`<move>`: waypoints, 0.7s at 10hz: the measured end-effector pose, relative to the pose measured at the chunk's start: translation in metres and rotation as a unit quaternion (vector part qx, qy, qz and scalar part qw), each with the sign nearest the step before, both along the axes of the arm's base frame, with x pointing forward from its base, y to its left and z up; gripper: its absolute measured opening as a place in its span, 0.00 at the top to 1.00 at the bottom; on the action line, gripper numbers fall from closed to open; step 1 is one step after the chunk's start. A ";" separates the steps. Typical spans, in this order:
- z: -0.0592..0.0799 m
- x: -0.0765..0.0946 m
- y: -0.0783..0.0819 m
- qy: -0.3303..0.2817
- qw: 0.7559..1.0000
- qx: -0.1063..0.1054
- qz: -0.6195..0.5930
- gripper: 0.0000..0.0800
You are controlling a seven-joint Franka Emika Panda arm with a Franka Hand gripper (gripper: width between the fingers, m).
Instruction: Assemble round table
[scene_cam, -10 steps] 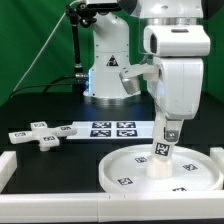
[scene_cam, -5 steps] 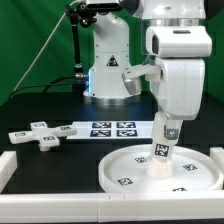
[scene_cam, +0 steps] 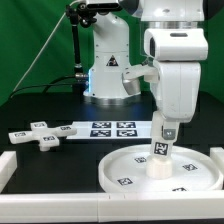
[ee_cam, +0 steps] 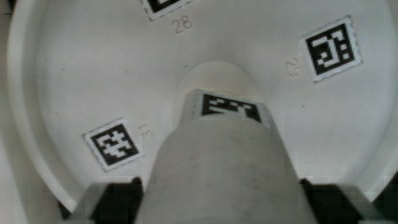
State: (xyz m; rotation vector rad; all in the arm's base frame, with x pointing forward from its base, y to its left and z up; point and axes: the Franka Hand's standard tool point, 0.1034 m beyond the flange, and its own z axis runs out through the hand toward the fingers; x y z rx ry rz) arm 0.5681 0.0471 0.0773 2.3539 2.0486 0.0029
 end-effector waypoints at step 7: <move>-0.003 -0.005 -0.003 0.005 0.939 0.016 -0.344 0.48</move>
Offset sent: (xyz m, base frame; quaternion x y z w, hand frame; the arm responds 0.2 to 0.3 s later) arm -0.0210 0.0009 -0.0061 0.0376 0.0128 0.2679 0.9626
